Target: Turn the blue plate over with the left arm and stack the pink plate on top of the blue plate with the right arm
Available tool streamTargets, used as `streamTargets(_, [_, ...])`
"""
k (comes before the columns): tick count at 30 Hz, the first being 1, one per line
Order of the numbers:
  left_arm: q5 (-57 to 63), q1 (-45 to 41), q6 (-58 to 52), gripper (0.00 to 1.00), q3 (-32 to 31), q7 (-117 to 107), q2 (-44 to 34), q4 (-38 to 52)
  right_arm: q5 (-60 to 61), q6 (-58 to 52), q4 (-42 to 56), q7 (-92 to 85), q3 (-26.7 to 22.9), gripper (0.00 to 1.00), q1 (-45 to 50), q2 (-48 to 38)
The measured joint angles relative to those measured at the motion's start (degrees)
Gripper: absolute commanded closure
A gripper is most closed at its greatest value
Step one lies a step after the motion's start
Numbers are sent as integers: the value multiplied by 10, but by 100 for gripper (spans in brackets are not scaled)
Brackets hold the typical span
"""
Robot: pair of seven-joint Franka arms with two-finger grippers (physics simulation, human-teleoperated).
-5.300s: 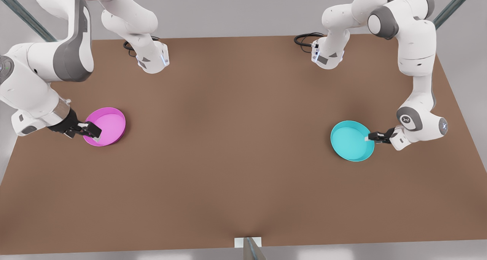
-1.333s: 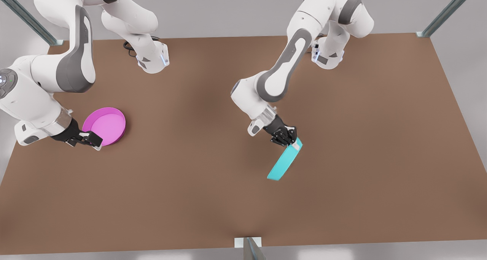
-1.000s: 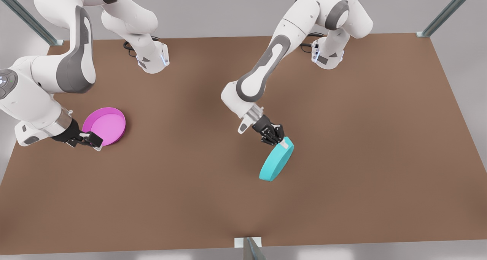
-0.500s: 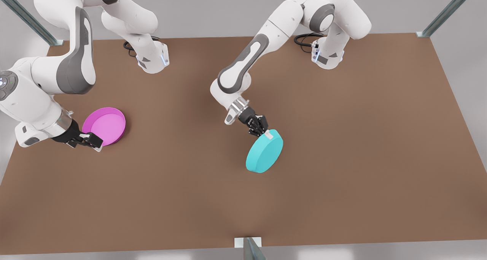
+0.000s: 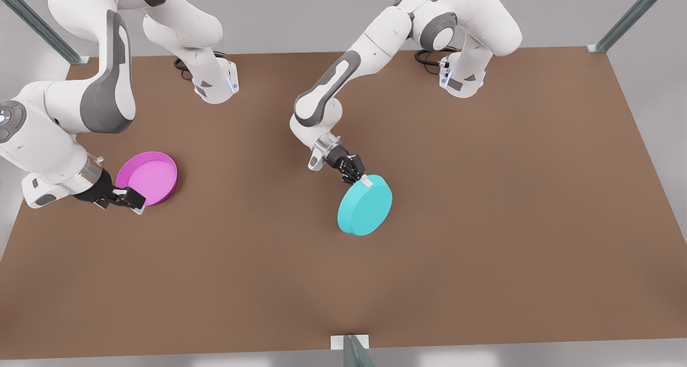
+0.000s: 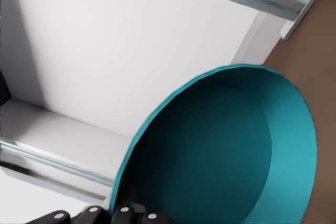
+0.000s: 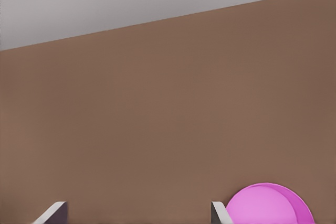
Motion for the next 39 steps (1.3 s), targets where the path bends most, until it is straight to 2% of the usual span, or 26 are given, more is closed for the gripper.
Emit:
streamTargets(4, [10, 0, -5, 79, 0, 1, 5, 0, 1, 0, 0, 0, 0, 0, 0, 0])
streamTargets(5, [11, 0, -5, 47, 0, 2, 5, 0, 1, 0, 0, 0, 0, 0, 0, 0])
streamTargets(6, [10, 0, -2, 0, 0, 1, 5, 0, 1, 0, 0, 0, 0, 0, 0, 0])
streamTargets(12, [-2, -6, -12, 0, 0, 2, 20, 15, 0, 0, 0, 0, 0, 0, 0, 1])
streamTargets(18, [-37, -7, -39, 0, -52, -2, 73, 124, -4, -9, -1, -15, -1, 0, -18, 12])
streamTargets(21, [-99, -7, -46, 0, -113, -9, 111, 243, -12, -9, -2, -27, 1, 0, -12, 35])
streamTargets(23, [-163, -4, -31, 0, -182, -73, 111, 318, -12, 3, -5, -66, 1, 0, -13, 37])
streamTargets(24, [-204, 3, -7, 0, -194, -110, 96, 325, -8, 3, -7, -66, 0, 0, -18, 36])
streamTargets(27, [-369, 134, 50, 0, -196, -111, -1, 339, -6, 12, -21, -77, 0, 0, -21, 40])
streamTargets(29, [-485, 240, 47, 0, -196, -57, -60, 335, -5, 30, -47, -117, 1, 0, -33, 40])
streamTargets(32, [-613, 382, -54, 0, -192, 152, -109, 334, 0, 103, -176, -151, -1, 0, -51, 11])
streamTargets(34, [-659, 450, -102, 0, -192, 268, -132, 334, 56, 109, -221, -275, -2, 0, -76, -1])
streamTargets(36, [-684, 528, -148, 0, -189, 401, -155, 334, 105, 113, -239, -378, -39, 0, -86, 2])
streamTargets(37, [-692, 543, -166, 0, -161, 444, -167, 334, 126, 113, -239, -423, -61, 0, -88, 10])
streamTargets(38, [-696, 559, -152, 0, -136, 485, -234, 255, 156, 107, -239, -469, -72, 0, -108, 17])
streamTargets(39, [-697, 584, -76, 0, -135, 494, -339, 114, 170, 105, -239, -513, -75, 0, -131, 31])
